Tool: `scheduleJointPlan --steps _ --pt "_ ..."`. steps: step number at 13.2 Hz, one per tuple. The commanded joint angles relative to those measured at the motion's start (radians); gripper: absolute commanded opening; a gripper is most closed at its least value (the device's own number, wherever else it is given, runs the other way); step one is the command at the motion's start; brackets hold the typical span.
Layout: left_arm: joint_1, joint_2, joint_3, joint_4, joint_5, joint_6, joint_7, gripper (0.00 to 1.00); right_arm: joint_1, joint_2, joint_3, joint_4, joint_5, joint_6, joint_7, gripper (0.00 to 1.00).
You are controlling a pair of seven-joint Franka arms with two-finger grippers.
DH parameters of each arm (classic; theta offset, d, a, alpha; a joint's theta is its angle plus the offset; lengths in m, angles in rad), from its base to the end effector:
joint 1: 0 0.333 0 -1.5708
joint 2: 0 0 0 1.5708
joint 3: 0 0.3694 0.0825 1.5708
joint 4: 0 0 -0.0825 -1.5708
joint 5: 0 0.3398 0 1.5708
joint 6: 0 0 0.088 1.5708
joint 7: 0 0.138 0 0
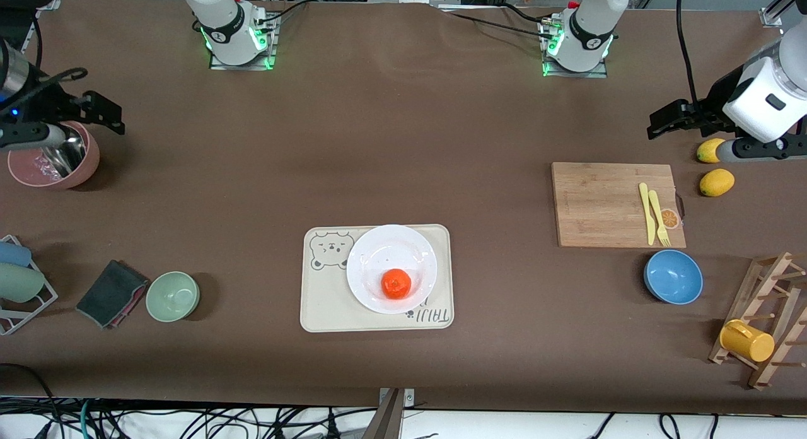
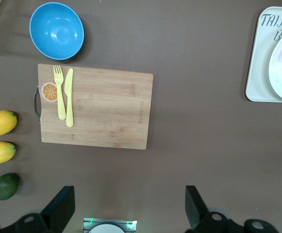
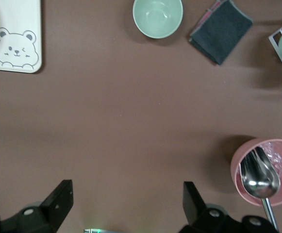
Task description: Place orange and plate with both arms
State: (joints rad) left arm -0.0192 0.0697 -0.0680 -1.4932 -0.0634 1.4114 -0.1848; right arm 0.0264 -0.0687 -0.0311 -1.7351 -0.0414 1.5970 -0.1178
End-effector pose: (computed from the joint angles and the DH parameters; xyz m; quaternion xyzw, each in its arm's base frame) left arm 0.5106 -0.0527 0.6317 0.9955 0.0459 -0.0795 0.0234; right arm 0.4813 -0.0084 0.6132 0.9975 0.0578 -0.0358 0.0174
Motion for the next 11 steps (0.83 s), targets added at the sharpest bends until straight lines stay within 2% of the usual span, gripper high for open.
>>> scheduleJointPlan --steps 1,2,5,9,11 --pt "-0.004 -0.016 -0.006 -0.013 0.024 0.009 -0.001 1.00 -0.033 -0.010 0.016 -0.005 -0.003 0.033 0.024 1.00" --pt "-0.002 -0.016 -0.010 -0.013 0.024 0.009 -0.001 1.00 -0.036 0.000 0.016 0.017 -0.002 0.041 0.030 1.00" --pt "0.005 -0.014 -0.009 -0.012 0.024 0.018 0.001 1.00 -0.042 0.044 0.013 0.089 0.000 -0.049 0.043 1.00" --pt "-0.001 -0.013 -0.010 -0.012 0.024 0.021 0.001 1.00 -0.043 0.070 0.008 0.111 0.049 -0.051 0.088 1.00" --pt "0.002 -0.014 -0.010 -0.013 0.024 0.020 0.002 1.00 -0.043 0.070 0.007 0.112 0.046 -0.048 0.098 1.00"
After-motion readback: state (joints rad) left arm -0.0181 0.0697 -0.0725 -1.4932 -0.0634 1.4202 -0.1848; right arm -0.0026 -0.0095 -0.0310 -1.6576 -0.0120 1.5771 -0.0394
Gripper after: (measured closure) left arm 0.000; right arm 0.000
